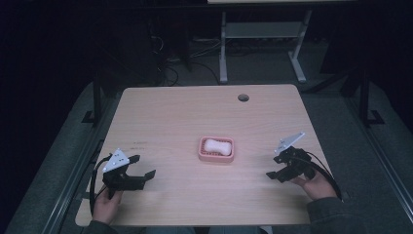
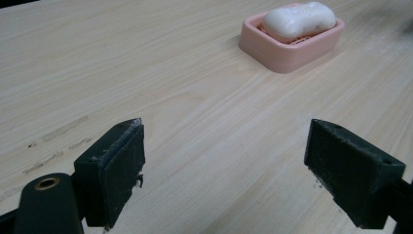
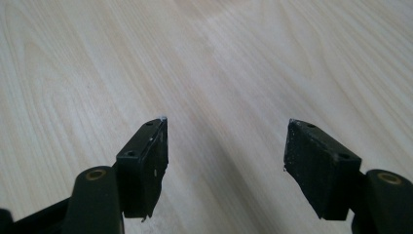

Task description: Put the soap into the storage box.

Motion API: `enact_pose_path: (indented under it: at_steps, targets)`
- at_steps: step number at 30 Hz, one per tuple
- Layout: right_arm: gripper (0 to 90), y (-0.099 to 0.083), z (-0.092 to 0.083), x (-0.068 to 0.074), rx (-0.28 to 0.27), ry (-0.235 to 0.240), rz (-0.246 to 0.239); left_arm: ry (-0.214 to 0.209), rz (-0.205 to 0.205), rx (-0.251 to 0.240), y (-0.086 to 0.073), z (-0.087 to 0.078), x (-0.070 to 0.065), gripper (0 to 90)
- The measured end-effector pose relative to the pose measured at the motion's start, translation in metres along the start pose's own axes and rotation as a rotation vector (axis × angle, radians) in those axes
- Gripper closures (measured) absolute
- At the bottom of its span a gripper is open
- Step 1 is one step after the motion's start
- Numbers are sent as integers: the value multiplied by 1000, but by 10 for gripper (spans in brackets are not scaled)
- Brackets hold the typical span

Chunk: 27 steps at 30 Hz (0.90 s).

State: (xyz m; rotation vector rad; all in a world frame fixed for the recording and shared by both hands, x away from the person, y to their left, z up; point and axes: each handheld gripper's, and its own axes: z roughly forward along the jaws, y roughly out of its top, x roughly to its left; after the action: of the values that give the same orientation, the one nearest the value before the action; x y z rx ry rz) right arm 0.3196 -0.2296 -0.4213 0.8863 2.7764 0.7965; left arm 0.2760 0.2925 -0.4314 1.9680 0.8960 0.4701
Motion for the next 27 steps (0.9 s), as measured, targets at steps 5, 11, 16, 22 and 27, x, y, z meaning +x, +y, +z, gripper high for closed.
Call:
enact_pose_path:
  at_steps: [5, 11, 16, 22, 27]
  targets:
    - [321, -14, -6, 2, -18, -13, 15, 1, 5, 6, 0, 0, -1, 145]
    - [320, -29, -9, 6, -28, -23, 36, 4, 0, 12, -1, 1, -2, 146]
    - [320, -39, -10, 9, -39, -24, 48, 8, -1, 12, -1, 1, -2, 145]
    - [314, -51, -7, 15, -49, -24, 77, 11, 6, 11, -1, 1, -1, 146]
    - [310, -59, -7, 20, -64, -27, 80, 8, 9, 12, 0, 2, -2, 145]
